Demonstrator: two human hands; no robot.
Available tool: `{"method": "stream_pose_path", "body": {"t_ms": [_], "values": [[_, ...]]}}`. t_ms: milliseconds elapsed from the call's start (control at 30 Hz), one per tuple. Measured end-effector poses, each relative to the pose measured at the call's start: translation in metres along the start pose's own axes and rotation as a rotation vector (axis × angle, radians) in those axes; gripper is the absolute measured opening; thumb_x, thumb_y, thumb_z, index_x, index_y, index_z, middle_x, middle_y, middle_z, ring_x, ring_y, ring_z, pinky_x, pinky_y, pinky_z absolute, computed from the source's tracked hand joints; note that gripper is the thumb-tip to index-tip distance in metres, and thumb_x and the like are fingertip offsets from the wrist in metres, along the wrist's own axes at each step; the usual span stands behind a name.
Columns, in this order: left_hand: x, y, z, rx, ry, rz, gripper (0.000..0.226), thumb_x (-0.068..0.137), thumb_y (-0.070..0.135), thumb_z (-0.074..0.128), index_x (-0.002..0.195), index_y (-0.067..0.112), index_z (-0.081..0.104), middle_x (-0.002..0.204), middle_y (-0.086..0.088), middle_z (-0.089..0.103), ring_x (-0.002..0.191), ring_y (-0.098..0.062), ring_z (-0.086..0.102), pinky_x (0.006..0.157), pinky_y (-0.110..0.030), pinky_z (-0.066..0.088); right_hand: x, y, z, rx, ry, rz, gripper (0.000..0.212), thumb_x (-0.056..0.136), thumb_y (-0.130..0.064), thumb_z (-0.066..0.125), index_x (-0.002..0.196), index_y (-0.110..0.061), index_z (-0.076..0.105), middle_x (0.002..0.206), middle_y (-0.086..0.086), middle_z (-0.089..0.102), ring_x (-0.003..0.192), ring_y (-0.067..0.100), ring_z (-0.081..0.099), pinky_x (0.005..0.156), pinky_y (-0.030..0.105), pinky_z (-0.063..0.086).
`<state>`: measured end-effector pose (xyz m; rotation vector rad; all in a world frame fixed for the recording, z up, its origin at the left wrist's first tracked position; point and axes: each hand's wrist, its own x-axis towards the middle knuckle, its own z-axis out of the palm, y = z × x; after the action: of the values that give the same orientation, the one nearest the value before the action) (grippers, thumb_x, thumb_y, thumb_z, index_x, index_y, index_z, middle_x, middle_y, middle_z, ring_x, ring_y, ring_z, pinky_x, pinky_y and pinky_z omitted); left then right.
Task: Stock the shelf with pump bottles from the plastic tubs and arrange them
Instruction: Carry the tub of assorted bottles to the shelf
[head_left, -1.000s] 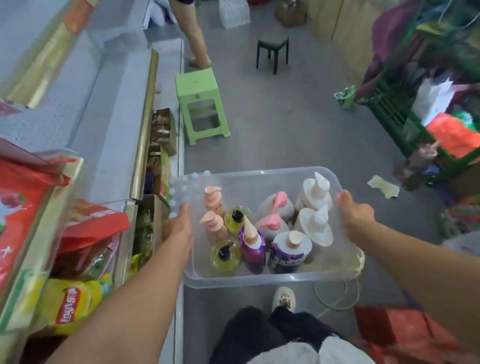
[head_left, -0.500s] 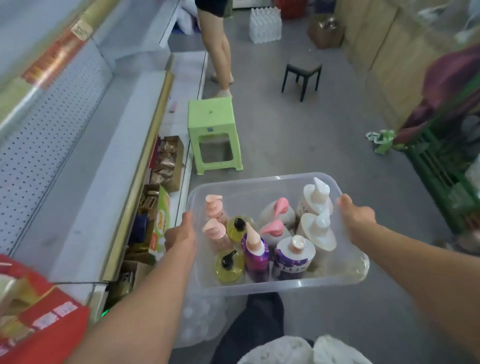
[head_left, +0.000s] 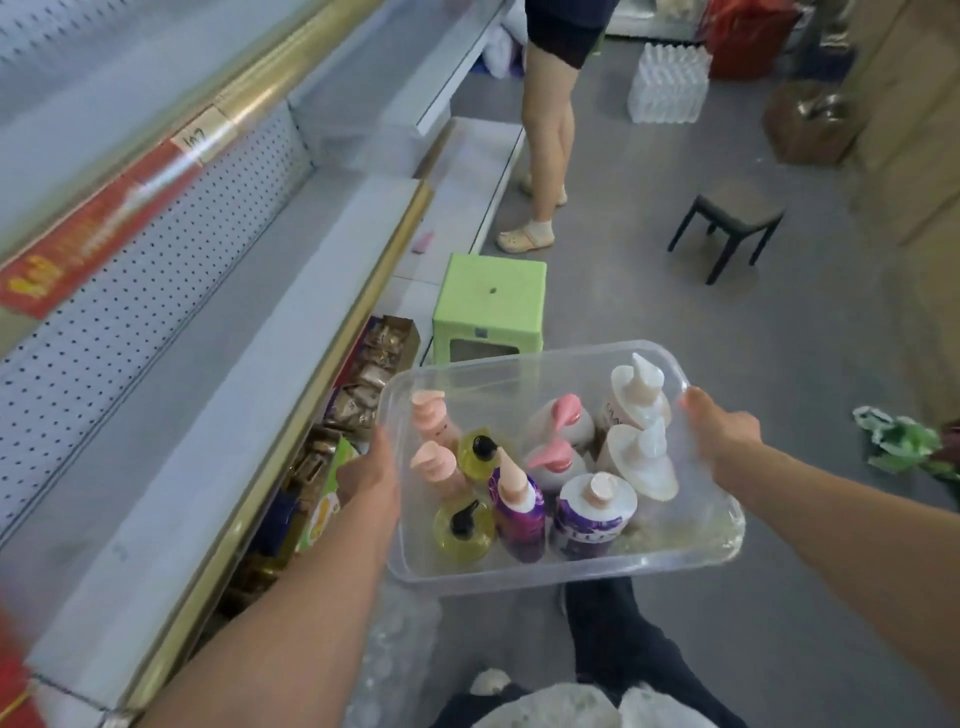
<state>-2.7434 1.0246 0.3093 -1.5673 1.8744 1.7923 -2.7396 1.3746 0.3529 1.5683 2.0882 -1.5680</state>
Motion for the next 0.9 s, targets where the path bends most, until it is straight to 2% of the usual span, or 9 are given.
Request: {"method": "stream_pose_path", "body": {"t_ms": [67, 133, 200, 300, 400, 467, 633, 767, 900], "values": [[0.047, -0.004, 0.032, -0.018, 0.028, -0.062, 0.081, 0.051, 0.076, 0.067, 0.096, 0.009, 0.066, 0.097, -0.015, 0.07, 0.083, -0.031, 0.069, 0.071, -0.045, 0.059, 0.035, -0.036, 0.019, -0.036, -0.035, -0.031, 0.072, 0.076, -0.057, 0.06, 0.124, -0.004, 0.054, 0.112, 0.014, 0.064, 0.092, 0.034, 0.062, 0.07, 0.036, 0.046], [0.08, -0.004, 0.058, 0.009, 0.081, -0.128, 0.08, 0.052, 0.077, 0.065, 0.096, 0.01, 0.068, 0.098, -0.013, 0.071, 0.081, -0.031, 0.069, 0.072, -0.045, 0.059, 0.069, -0.072, 0.037, -0.085, -0.069, -0.052, 0.073, 0.076, -0.058, 0.061, 0.123, -0.002, 0.055, 0.108, 0.013, 0.064, 0.089, 0.034, 0.062, 0.069, 0.036, 0.046], [0.079, 0.013, 0.077, 0.007, 0.079, -0.14, 0.068, 0.064, 0.066, 0.061, 0.106, 0.013, 0.067, 0.109, -0.01, 0.069, 0.092, -0.03, 0.067, 0.078, -0.044, 0.057, 0.098, -0.108, 0.056, -0.132, -0.109, -0.053, 0.076, 0.073, -0.06, 0.063, 0.121, -0.001, 0.057, 0.106, 0.013, 0.064, 0.088, 0.034, 0.062, 0.068, 0.036, 0.046], [0.066, 0.046, 0.107, -0.105, 0.067, -0.136, 0.067, 0.074, 0.062, 0.057, 0.121, 0.013, 0.06, 0.123, -0.007, 0.063, 0.11, -0.029, 0.062, 0.094, -0.044, 0.053, 0.135, -0.163, 0.086, -0.196, -0.156, -0.13, 0.075, 0.079, -0.058, 0.065, 0.121, 0.003, 0.053, 0.106, 0.012, 0.06, 0.094, 0.034, 0.061, 0.072, 0.036, 0.045], [0.049, 0.08, 0.133, -0.199, 0.253, -0.201, 0.055, 0.078, 0.057, 0.061, 0.104, 0.008, 0.058, 0.101, -0.011, 0.063, 0.089, -0.031, 0.06, 0.084, -0.042, 0.054, 0.163, -0.213, 0.117, -0.271, -0.224, -0.175, 0.077, 0.076, -0.065, 0.063, 0.12, -0.002, 0.058, 0.097, 0.012, 0.059, 0.082, 0.03, 0.057, 0.062, 0.035, 0.043], [0.057, 0.095, 0.148, -0.219, 0.289, -0.228, 0.053, 0.08, 0.055, 0.058, 0.101, 0.007, 0.06, 0.096, -0.011, 0.065, 0.082, -0.029, 0.061, 0.074, -0.037, 0.052, 0.187, -0.241, 0.142, -0.313, -0.249, -0.195, 0.083, 0.069, -0.07, 0.063, 0.121, -0.005, 0.06, 0.1, 0.011, 0.062, 0.082, 0.03, 0.059, 0.061, 0.034, 0.045], [0.101, 0.118, 0.175, -0.237, 0.22, -0.219, 0.036, 0.096, 0.049, 0.049, 0.077, 0.018, 0.049, 0.101, -0.008, 0.056, 0.092, -0.024, 0.055, 0.08, -0.034, 0.044, 0.222, -0.304, 0.208, -0.411, -0.293, -0.246, 0.074, 0.074, -0.066, 0.065, 0.113, -0.003, 0.066, 0.09, 0.013, 0.061, 0.065, 0.027, 0.052, 0.057, 0.032, 0.043], [0.124, 0.144, 0.198, -0.213, 0.298, -0.293, 0.042, 0.097, 0.051, 0.044, 0.095, 0.009, 0.046, 0.103, -0.016, 0.055, 0.106, -0.033, 0.058, 0.098, -0.044, 0.045, 0.243, -0.345, 0.259, -0.536, -0.357, -0.289, 0.069, 0.08, -0.063, 0.061, 0.115, -0.003, 0.064, 0.091, 0.015, 0.06, 0.063, 0.026, 0.05, 0.049, 0.027, 0.035], [0.146, 0.162, 0.221, -0.314, 0.337, -0.371, 0.042, 0.095, 0.048, 0.049, 0.107, 0.007, 0.056, 0.114, -0.019, 0.06, 0.108, -0.034, 0.058, 0.099, -0.046, 0.045, 0.262, -0.38, 0.307, -0.602, -0.388, -0.317, 0.062, 0.081, -0.06, 0.062, 0.109, -0.005, 0.066, 0.086, 0.012, 0.058, 0.059, 0.023, 0.047, 0.051, 0.027, 0.037]]}}
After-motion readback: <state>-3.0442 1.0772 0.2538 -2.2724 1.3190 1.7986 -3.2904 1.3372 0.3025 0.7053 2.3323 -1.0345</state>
